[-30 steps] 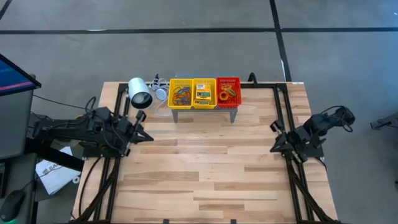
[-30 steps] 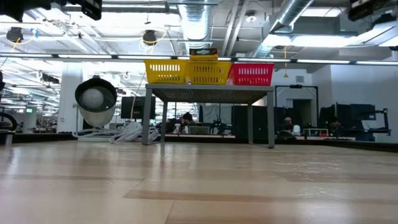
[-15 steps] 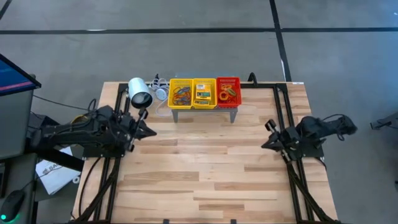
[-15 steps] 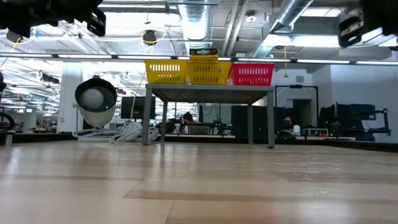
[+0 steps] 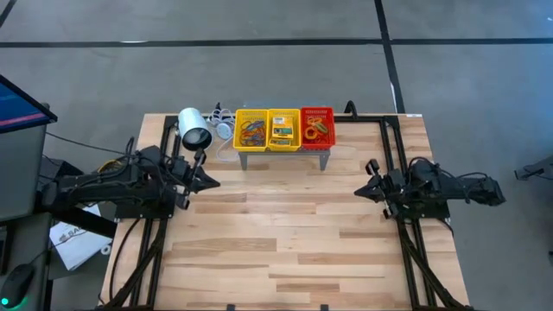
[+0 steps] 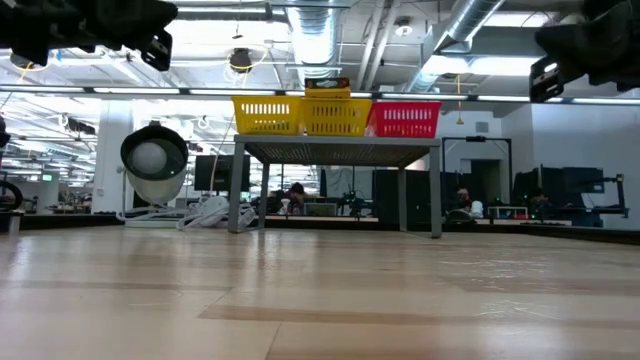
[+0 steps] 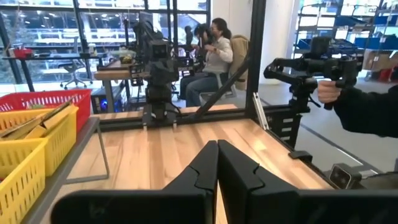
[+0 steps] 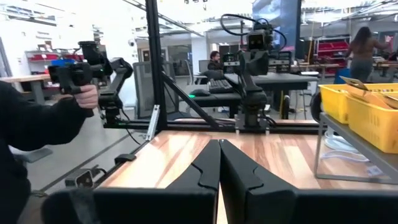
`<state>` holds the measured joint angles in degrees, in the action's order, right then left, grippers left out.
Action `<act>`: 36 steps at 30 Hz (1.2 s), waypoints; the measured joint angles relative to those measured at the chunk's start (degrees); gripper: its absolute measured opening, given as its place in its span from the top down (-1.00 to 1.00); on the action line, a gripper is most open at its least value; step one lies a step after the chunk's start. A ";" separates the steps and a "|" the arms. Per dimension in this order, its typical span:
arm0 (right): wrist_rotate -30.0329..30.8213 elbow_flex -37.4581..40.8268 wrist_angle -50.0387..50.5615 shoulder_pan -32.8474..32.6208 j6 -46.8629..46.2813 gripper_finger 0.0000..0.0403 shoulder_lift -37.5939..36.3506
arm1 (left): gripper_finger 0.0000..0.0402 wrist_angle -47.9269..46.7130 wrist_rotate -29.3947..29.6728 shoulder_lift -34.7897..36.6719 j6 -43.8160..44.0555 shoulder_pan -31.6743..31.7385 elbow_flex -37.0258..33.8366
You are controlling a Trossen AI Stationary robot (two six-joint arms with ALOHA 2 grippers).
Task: Pick & Place Office Desk Supplies
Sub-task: Return to Home Position
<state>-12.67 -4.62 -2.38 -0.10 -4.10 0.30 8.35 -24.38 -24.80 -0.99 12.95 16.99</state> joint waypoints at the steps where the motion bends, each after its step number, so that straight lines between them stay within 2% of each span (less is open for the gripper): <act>1: -0.51 0.00 0.14 0.67 0.03 1.00 -0.01 | 0.99 0.29 0.01 0.00 -0.01 0.00 -0.23; 14: -4.03 0.00 2.96 5.77 0.02 1.00 -0.01 | 0.99 12.26 0.33 4.62 3.00 3.34 -12.18; 20: -4.03 1.42 3.32 5.91 0.44 1.00 -0.01 | 0.99 12.12 0.28 5.38 3.21 3.76 -13.09; 24: -4.01 4.10 -1.04 5.91 0.46 1.00 0.01 | 0.99 10.66 0.17 5.28 3.21 3.76 -13.11; 36: -5.20 4.15 -1.20 5.91 2.84 1.00 0.18 | 0.99 8.63 0.22 5.28 2.00 3.76 -13.09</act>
<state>-17.87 -0.47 -3.58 5.80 -1.26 0.48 16.98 -24.16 -19.51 1.00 16.71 3.90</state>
